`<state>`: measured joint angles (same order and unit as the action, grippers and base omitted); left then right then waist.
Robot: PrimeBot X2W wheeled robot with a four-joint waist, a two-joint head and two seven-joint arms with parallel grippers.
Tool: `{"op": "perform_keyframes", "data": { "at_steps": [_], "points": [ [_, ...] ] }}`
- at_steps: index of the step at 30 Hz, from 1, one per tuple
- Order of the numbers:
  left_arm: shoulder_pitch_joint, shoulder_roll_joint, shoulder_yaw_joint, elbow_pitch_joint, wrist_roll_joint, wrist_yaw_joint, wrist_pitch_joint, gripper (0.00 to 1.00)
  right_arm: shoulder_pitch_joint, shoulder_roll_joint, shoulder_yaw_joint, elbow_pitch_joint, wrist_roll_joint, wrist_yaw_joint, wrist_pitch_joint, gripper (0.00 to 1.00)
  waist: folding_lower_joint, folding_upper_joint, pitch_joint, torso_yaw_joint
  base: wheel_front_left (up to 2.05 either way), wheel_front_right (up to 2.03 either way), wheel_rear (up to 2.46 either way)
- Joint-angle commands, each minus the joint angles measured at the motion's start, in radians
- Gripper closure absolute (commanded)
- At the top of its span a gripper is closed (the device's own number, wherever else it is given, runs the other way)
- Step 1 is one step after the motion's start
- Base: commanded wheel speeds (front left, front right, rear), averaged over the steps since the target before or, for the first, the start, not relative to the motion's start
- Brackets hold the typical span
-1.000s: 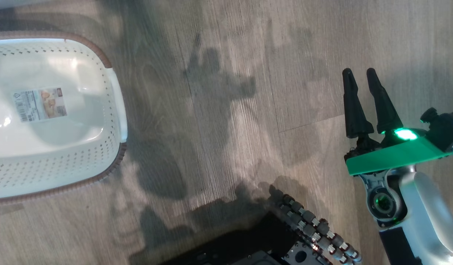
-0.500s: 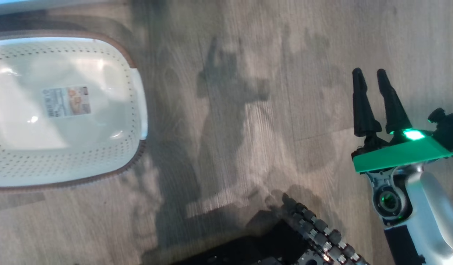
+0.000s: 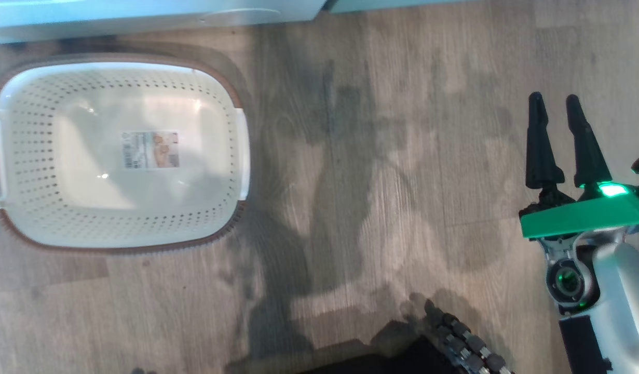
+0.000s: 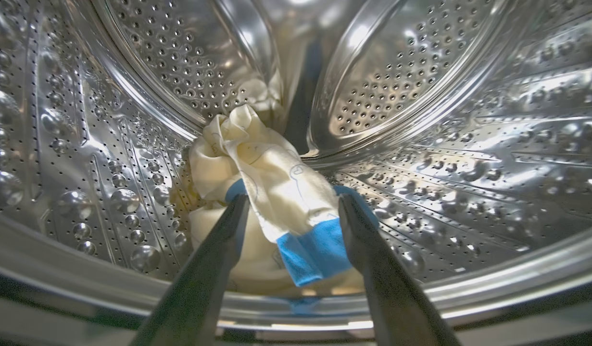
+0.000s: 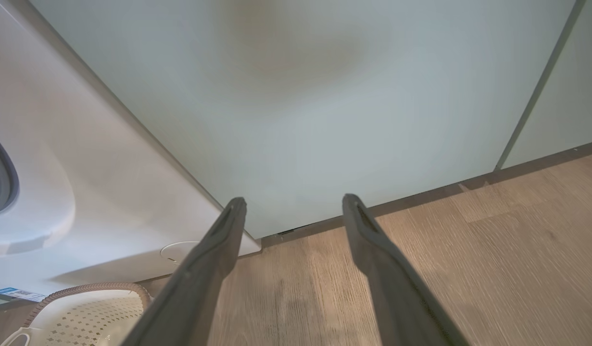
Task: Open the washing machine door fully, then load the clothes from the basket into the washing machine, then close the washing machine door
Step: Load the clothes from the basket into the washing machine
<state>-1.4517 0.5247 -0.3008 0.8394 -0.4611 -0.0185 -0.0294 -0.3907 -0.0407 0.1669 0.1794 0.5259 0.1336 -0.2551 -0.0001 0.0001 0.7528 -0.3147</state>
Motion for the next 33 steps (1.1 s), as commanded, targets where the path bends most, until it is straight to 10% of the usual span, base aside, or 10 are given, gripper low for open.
{"op": "perform_keyframes", "data": {
  "at_steps": [1,22,33],
  "points": [
    [0.052,0.031,0.022,-0.089,-0.015,0.019,-0.016,0.0,0.045,-0.009,-0.002,-0.029,-0.017,-0.003,-0.007,0.0,0.0001,-0.0001,-0.032,0.031,0.0,0.0,0.0],
    [0.779,0.059,0.088,-0.894,-0.047,0.288,-0.035,0.0,0.124,-0.009,-0.093,-0.044,-0.133,-0.003,-0.007,0.0,0.0001,-0.0001,-0.189,0.148,0.0,0.0,0.0],
    [1.074,0.019,0.089,-1.04,-0.014,0.406,-0.12,0.0,0.158,-0.025,-0.117,-0.048,-0.185,-0.003,0.004,0.0,0.0001,-0.0001,-0.271,0.207,0.0,0.0,0.0]
  ]
}}
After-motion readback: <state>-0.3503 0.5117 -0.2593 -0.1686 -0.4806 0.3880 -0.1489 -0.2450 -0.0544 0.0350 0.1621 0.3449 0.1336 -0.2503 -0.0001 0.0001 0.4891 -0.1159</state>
